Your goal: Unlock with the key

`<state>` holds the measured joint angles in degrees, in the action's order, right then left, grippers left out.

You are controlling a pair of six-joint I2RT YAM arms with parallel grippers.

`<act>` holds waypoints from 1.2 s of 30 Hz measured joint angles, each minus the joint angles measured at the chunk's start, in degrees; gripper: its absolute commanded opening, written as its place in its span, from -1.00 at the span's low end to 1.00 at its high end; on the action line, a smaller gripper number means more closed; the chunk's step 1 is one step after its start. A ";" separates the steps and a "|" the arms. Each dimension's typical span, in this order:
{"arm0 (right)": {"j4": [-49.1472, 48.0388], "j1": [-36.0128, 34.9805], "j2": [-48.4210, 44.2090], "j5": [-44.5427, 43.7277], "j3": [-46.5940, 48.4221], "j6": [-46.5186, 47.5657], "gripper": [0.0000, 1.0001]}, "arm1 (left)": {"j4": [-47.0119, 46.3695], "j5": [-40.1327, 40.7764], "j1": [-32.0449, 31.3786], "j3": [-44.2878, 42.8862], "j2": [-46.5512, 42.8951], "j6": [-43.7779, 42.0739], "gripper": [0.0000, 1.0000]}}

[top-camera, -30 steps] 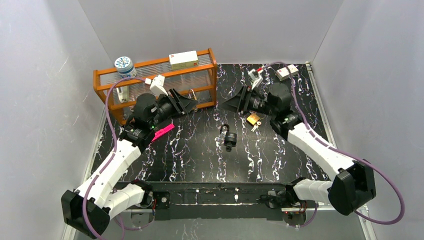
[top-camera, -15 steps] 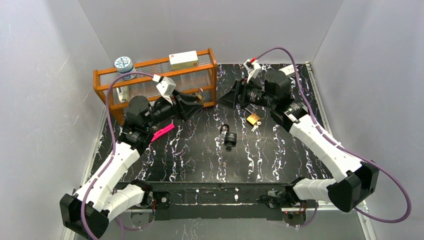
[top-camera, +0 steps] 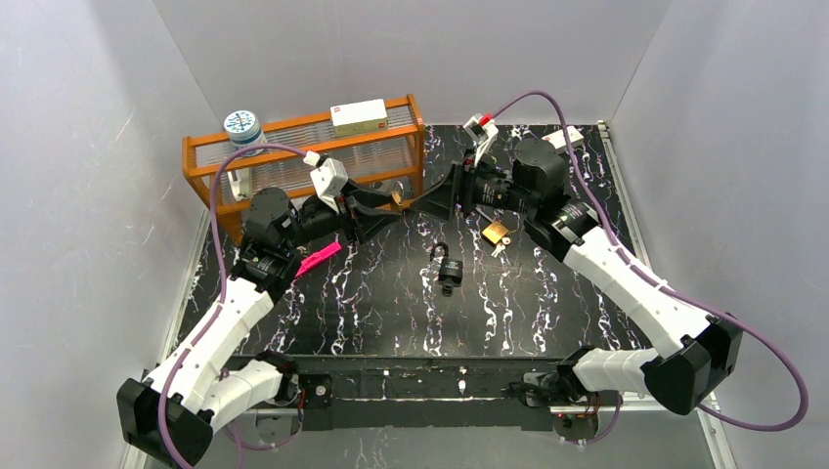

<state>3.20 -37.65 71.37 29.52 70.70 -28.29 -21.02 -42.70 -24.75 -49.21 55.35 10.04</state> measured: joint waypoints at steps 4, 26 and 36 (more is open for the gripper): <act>-2.86 -0.42 -0.72 1.31 0.00 -0.50 0.41 | 0.11 0.04 0.00 0.00 0.00 0.00 -1.00; -1.66 -3.26 2.64 -2.38 3.78 -1.25 0.42 | 0.85 -0.28 0.02 0.96 -0.07 3.45 -1.00; -2.36 -3.37 2.97 -2.84 4.11 -1.27 0.37 | 0.87 -0.15 0.02 1.16 -0.07 3.69 -1.00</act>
<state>0.84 -41.01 74.35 26.68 74.81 -29.56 -20.14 -42.85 -24.73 -48.05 55.29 13.74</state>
